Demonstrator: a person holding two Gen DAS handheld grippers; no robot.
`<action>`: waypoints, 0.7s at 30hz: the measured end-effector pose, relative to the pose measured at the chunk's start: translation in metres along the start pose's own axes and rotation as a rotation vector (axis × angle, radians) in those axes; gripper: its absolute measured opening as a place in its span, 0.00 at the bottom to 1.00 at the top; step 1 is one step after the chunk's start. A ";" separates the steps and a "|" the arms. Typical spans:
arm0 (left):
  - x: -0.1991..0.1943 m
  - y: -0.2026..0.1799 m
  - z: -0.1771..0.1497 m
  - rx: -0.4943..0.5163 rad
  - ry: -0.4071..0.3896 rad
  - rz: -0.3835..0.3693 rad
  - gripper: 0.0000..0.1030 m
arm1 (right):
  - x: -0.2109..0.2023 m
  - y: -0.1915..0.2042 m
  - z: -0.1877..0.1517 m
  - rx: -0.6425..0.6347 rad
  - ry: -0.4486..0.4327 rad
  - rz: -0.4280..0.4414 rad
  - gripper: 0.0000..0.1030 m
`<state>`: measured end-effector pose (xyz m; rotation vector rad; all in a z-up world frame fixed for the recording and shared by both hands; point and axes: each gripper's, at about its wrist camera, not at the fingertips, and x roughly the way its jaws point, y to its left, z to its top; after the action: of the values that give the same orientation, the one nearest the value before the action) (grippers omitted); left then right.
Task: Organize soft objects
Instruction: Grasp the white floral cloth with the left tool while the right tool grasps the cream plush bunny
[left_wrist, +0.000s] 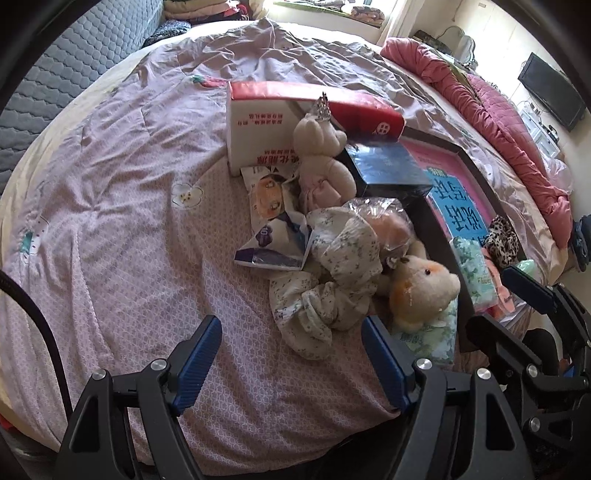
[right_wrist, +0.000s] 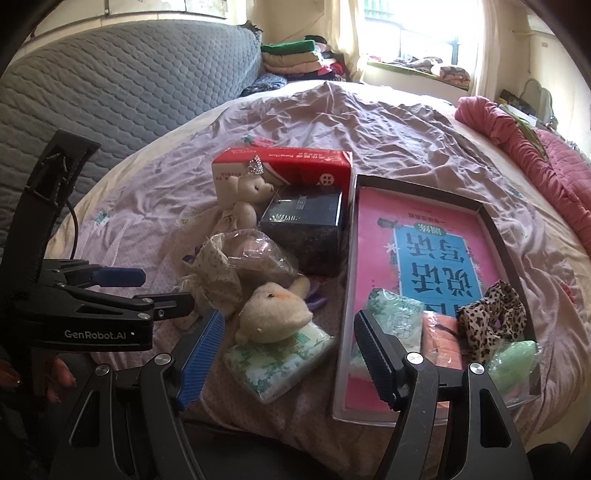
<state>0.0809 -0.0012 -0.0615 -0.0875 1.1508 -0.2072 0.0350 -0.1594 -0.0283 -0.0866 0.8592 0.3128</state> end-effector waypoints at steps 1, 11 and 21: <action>0.001 0.000 0.000 -0.001 0.001 -0.004 0.75 | 0.001 0.000 0.000 -0.002 -0.002 0.002 0.72; 0.017 0.002 0.004 -0.022 0.024 -0.028 0.75 | 0.013 -0.005 0.004 0.001 0.017 0.004 0.72; 0.030 0.010 0.011 -0.051 0.032 -0.058 0.75 | 0.033 -0.003 0.006 -0.017 0.047 0.015 0.72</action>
<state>0.1042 0.0022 -0.0854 -0.1629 1.1867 -0.2318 0.0604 -0.1529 -0.0490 -0.1039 0.9044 0.3335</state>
